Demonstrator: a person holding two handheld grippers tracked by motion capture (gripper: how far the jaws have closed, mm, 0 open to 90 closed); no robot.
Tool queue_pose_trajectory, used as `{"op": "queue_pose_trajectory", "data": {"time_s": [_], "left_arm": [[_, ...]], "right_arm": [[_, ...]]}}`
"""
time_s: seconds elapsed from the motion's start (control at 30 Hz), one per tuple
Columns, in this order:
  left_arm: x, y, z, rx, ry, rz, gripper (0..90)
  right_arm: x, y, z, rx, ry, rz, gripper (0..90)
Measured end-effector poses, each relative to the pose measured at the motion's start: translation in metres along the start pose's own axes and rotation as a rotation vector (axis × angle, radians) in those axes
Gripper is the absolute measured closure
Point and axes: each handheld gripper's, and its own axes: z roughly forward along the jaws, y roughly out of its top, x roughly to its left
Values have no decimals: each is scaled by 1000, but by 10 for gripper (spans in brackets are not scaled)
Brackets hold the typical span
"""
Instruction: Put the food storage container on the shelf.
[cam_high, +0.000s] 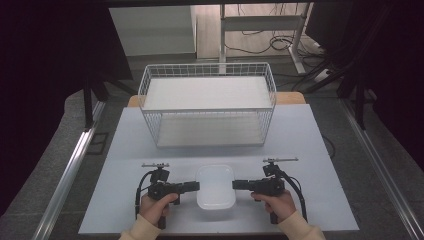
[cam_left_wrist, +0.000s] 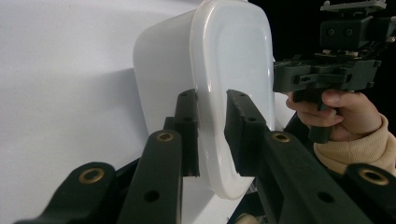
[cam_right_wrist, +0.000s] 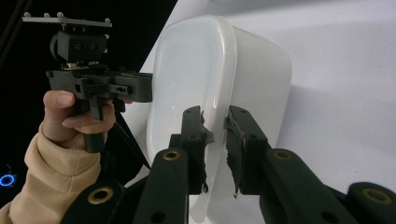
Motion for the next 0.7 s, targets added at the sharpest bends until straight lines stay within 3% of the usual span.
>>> {"op": "queue_pose_trajectory", "data": {"time_s": [0.37, 0.7], "left_arm": [[-2, 1, -4, -12, -7, 6, 798], [-5, 2, -6, -14, -7, 23, 798]], "right_arm": [[2, 0, -2, -13, 7, -12, 804], [8, 3, -4, -18, -6, -54, 804]]}}
